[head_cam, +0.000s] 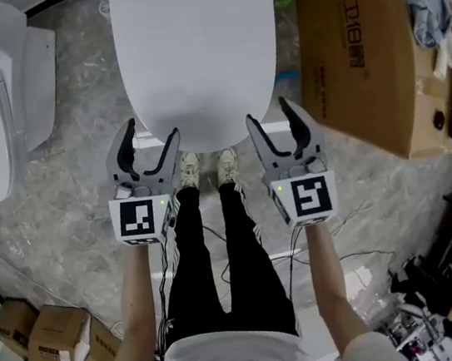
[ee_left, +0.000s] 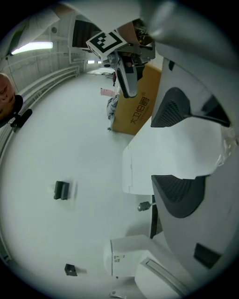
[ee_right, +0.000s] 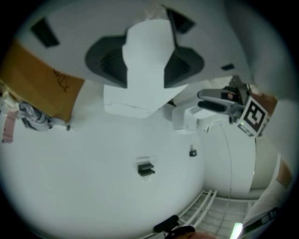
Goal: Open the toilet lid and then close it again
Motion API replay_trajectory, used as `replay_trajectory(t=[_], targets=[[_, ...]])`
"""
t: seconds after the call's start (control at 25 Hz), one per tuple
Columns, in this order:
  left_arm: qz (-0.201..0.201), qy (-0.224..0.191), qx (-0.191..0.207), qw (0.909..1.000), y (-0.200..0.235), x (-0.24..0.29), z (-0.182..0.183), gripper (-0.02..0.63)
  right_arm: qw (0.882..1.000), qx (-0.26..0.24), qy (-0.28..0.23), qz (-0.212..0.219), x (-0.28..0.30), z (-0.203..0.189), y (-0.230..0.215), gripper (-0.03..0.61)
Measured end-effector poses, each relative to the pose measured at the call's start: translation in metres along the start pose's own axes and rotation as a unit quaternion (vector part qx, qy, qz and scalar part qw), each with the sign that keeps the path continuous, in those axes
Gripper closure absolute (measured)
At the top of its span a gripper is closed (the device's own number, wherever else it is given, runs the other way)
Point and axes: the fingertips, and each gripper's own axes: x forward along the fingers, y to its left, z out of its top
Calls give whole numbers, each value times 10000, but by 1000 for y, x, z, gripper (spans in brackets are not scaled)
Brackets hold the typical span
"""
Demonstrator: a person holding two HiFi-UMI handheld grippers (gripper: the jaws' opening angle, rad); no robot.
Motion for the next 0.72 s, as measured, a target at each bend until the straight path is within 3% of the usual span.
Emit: replay_trajectory(t=[0.12, 0.44, 0.72], targets=[[-169, 250, -71, 9995, -7, 5, -36, 279, 9991, -181, 359, 153, 6, -41, 12, 331], [-946, 884, 42, 9916, -40, 1, -115, 255, 9895, 89, 1345, 516, 6, -144, 43, 327], [-796, 1605, -124, 9837, -40, -7, -185, 253, 9783, 357, 1971, 532, 10, -203, 48, 324]])
